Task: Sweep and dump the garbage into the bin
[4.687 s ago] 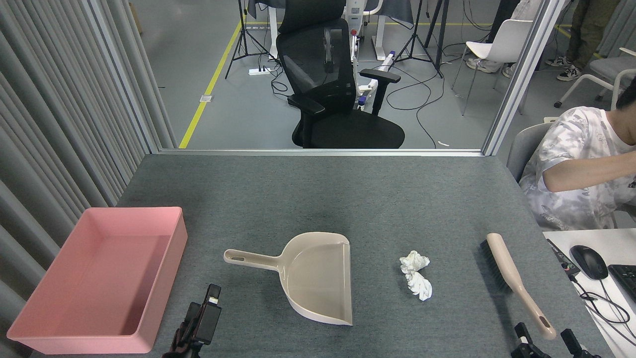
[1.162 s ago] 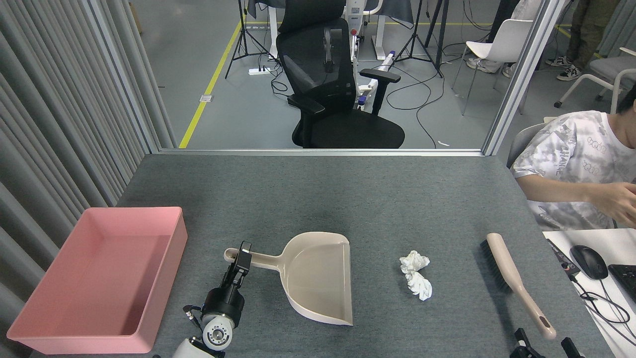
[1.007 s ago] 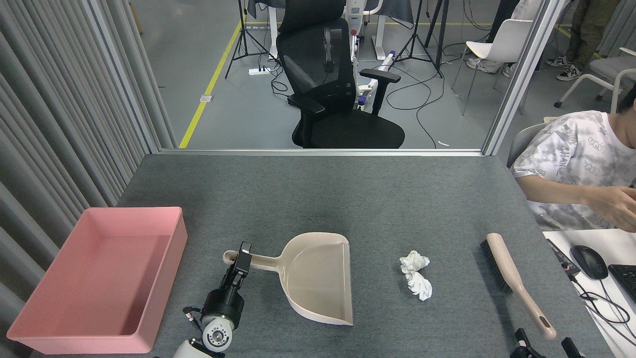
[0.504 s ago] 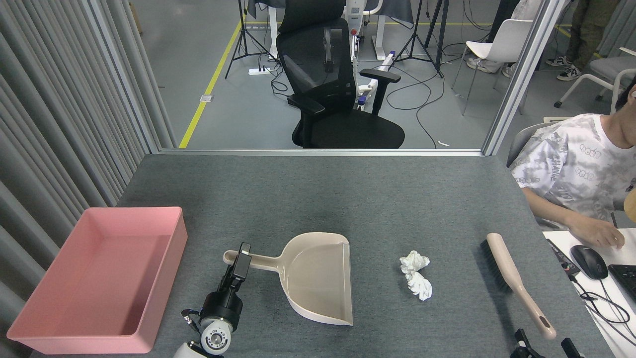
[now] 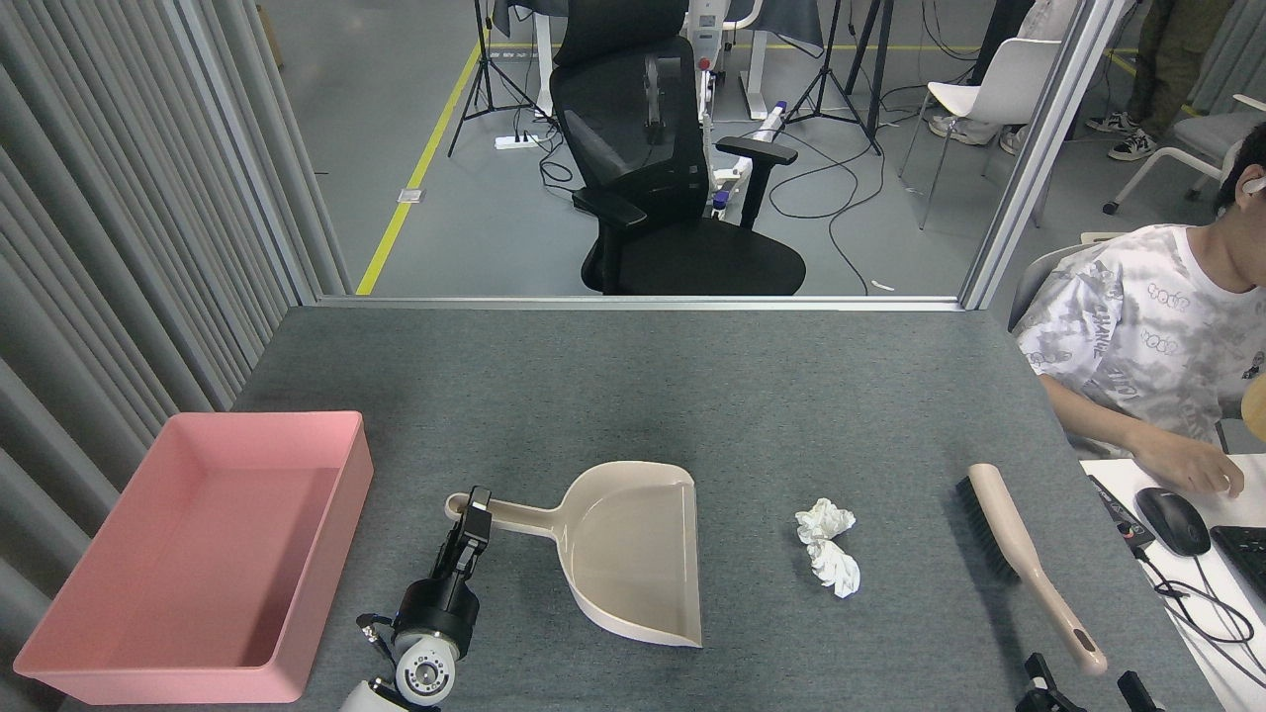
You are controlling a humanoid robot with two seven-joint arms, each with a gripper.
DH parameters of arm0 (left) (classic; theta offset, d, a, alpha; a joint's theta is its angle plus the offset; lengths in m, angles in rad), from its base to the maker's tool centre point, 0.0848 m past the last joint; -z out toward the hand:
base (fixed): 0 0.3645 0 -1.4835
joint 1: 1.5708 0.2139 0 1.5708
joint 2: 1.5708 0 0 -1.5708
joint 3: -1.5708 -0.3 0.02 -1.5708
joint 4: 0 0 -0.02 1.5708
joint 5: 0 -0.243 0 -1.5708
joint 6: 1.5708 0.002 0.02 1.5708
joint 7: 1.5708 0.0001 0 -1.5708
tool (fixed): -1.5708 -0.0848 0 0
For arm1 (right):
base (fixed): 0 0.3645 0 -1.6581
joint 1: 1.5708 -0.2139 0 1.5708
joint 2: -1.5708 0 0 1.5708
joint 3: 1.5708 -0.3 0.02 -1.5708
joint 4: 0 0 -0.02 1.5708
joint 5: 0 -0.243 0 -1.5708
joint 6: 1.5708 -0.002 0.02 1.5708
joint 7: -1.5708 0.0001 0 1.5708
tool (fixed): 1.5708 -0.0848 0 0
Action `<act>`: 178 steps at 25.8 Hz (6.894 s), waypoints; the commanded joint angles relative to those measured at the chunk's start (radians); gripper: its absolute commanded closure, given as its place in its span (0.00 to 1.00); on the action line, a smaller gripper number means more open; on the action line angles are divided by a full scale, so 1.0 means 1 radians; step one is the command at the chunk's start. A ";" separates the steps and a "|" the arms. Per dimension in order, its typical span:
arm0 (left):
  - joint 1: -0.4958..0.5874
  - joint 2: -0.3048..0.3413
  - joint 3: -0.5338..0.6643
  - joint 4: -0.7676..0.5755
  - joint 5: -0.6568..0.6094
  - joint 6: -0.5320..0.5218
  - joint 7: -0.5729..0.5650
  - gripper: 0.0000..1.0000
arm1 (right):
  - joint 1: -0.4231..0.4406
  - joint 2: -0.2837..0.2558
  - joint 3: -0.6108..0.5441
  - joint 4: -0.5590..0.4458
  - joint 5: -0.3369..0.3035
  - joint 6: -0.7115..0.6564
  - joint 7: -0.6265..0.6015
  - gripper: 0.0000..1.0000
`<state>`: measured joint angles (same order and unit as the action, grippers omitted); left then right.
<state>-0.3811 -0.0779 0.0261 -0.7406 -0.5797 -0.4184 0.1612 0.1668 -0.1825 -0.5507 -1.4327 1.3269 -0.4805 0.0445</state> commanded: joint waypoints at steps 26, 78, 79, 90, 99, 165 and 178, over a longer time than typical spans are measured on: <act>-0.001 0.003 -0.002 0.000 -0.002 -0.005 0.000 0.72 | -0.050 -0.029 0.046 0.051 0.000 0.085 0.020 0.08; 0.002 0.007 -0.002 0.000 0.000 -0.005 0.000 0.67 | -0.006 -0.052 0.127 0.034 -0.005 -0.033 0.067 0.98; 0.002 0.007 -0.002 0.000 0.000 -0.005 0.000 0.67 | -0.004 -0.052 0.127 0.034 -0.005 -0.038 0.066 0.99; 0.002 0.010 -0.002 -0.002 0.000 -0.005 0.000 0.67 | -0.001 -0.035 0.227 -0.003 -0.003 -0.046 0.067 1.00; 0.010 0.010 -0.002 -0.005 0.000 -0.005 0.000 0.67 | 0.020 0.000 0.301 -0.041 -0.003 -0.040 0.090 1.00; 0.076 0.012 -0.002 -0.057 0.000 -0.020 -0.005 0.58 | -0.035 -0.055 0.133 0.078 -0.172 -0.029 0.044 0.00; 0.116 0.010 0.003 -0.099 0.014 -0.097 -0.075 1.00 | -0.030 -0.052 0.132 0.078 -0.172 -0.061 0.044 0.00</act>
<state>-0.2848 -0.0669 0.0268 -0.8157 -0.5713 -0.4951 0.1183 0.1359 -0.2347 -0.4187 -1.3545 1.1549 -0.5412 0.0889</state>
